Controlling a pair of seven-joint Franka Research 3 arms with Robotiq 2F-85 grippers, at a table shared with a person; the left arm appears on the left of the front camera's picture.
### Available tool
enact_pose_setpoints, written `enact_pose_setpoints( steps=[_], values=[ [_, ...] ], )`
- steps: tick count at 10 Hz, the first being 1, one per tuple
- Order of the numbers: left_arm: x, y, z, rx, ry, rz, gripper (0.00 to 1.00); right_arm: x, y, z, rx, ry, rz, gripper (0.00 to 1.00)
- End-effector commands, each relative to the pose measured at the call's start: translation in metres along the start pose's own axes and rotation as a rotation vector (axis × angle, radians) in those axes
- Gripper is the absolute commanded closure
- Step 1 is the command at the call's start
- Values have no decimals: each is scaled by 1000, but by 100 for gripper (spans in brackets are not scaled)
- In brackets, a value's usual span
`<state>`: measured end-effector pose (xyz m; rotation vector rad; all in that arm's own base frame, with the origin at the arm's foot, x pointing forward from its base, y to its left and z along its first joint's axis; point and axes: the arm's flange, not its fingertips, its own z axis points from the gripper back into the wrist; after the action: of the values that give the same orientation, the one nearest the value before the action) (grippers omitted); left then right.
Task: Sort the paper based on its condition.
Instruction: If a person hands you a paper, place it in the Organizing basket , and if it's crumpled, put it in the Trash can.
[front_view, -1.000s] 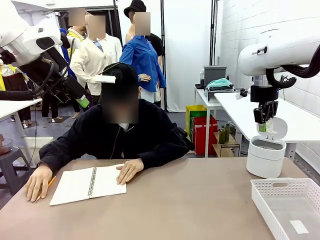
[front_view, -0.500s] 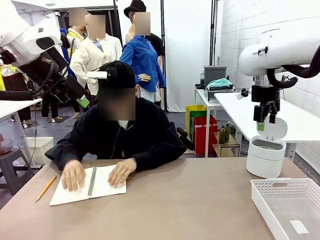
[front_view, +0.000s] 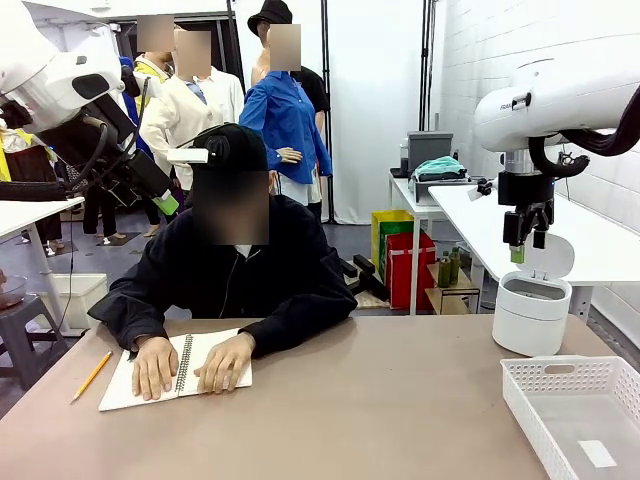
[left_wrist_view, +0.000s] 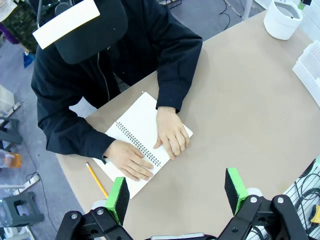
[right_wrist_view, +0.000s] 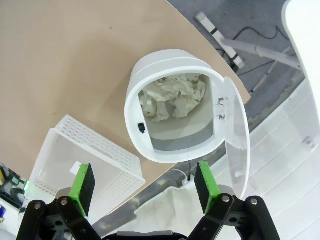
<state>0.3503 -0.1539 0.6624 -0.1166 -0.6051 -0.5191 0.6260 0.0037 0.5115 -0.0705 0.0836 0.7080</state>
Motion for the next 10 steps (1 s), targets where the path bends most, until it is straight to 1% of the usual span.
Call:
enact_pose_setpoints(
  steps=[1, 10],
  values=[
    [0, 1, 1, 9, 0, -4, 0, -2, -5, 1, -13, -8, -22, 0],
    [0, 1, 1, 9, 0, -4, 0, -4, -5, 1, -3, -2, -11, 0]
  ],
)
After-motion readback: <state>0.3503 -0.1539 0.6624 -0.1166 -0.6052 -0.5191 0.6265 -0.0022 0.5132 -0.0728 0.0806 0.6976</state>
